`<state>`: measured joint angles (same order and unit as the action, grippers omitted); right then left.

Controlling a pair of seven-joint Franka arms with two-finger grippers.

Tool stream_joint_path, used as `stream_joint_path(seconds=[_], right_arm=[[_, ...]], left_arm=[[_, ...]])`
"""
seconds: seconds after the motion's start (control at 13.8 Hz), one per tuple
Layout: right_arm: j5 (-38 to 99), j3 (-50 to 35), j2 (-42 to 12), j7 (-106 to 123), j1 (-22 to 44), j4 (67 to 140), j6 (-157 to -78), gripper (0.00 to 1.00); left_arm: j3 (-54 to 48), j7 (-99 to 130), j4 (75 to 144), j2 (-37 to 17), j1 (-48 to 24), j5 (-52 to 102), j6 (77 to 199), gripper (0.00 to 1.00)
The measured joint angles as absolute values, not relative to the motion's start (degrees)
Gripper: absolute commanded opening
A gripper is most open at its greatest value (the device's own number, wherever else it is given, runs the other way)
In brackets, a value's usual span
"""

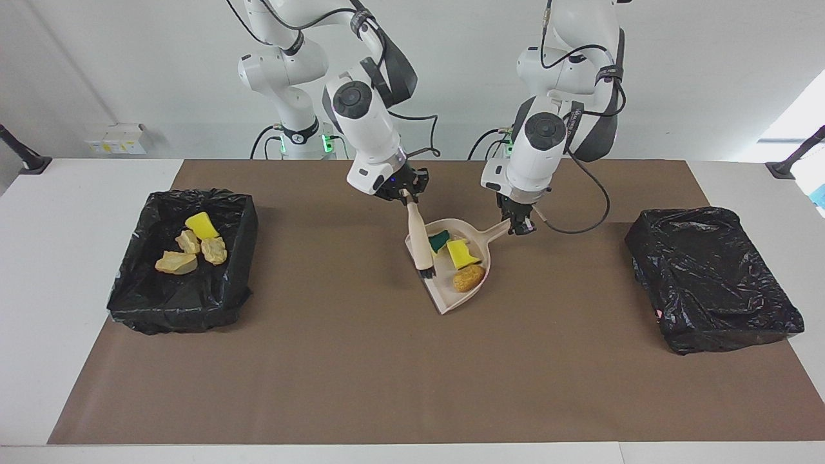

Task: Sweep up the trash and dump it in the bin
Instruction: 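Carry the loaded dustpan toward the bin with the left gripper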

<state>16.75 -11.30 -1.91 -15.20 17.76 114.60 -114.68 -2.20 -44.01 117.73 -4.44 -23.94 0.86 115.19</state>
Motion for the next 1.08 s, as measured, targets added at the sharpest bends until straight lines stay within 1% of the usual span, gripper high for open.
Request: stream_joint_path(seconds=[0.14, 0.36, 0.58, 0.72, 0.87, 1.08], right_arm=[[13.64, -11.27, 0.1, -15.21, 17.02, 114.55, -110.85, 0.0], [11.47, -11.66, 2.52, -19.27, 17.71, 114.58, -105.65, 0.0], [10.75, -12.17, 4.55, -25.41, 21.08, 115.99, -104.85, 0.0], [10.64, -12.3, 5.25, -30.91, 24.57, 116.99, -105.22, 0.0], [10.58, -12.43, 5.21, -36.3, 28.54, 118.0, -107.74, 0.0], [10.56, -12.56, 3.73, -44.28, 35.26, 120.77, -114.71, 0.0]], left_arm=[[-2.17, -44.01, 117.72, -4.42, -23.05, 1.04, 115.47, 0.0], [-2.04, -44.25, 117.32, -3.86, -20.7, 1.99, 115.76, 0.0], [-1.93, -46.65, 116.69, -1.56, -16.68, 3.55, 115.72, 0.0], [-1.78, -48.97, 116.27, 0.14, -13.48, 4.07, 114.37, 0.0], [-1.66, -52.18, 114.55, 1.15, -9.47, 4.4, 110.07, 0.0], [-1.47, -61.32, 110.46, 1.45, -1.52, 5.57, 103.93, 0.0]])
